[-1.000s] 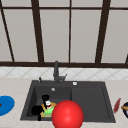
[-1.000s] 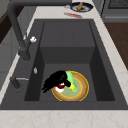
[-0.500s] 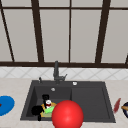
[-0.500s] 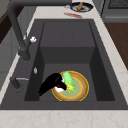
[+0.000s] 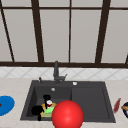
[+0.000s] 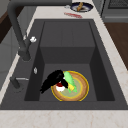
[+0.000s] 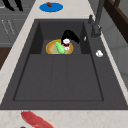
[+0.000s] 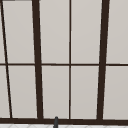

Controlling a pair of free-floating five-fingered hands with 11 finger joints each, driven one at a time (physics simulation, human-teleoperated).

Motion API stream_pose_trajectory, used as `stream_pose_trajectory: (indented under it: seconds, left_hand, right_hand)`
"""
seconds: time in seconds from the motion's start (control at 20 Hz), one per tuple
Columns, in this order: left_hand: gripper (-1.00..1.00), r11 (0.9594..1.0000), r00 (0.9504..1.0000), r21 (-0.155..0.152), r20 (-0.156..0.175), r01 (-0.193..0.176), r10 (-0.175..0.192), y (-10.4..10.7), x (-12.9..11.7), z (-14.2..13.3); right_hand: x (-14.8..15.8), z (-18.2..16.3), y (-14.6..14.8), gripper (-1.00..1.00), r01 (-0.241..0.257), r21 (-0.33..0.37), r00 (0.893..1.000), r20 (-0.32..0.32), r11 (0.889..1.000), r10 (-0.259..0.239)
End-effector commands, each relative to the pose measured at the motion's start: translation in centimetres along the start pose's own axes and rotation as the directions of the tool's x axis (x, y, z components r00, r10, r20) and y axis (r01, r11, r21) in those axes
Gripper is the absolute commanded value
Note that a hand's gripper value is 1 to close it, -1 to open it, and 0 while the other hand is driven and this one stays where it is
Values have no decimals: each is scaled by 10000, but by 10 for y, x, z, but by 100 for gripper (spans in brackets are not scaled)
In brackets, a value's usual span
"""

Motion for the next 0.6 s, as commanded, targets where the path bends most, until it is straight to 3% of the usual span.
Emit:
stream_pose_trajectory:
  seconds: [0.0,0.3,0.55]
  left_hand:
    - [0,10000,10000,0,0,0,0,0,0,0]
    - [0,10000,10000,0,0,0,0,0,0,0]
    - [0,10000,10000,0,0,0,0,0,0,0]
  right_hand:
    - [3,15,-2,-100,148,-207,9999,-16,9997,-149]
    - [13,29,-15,-100,-4,1,9994,-349,10000,4]
    - [-1,43,-14,-100,-4,-6,9998,-221,10000,4]
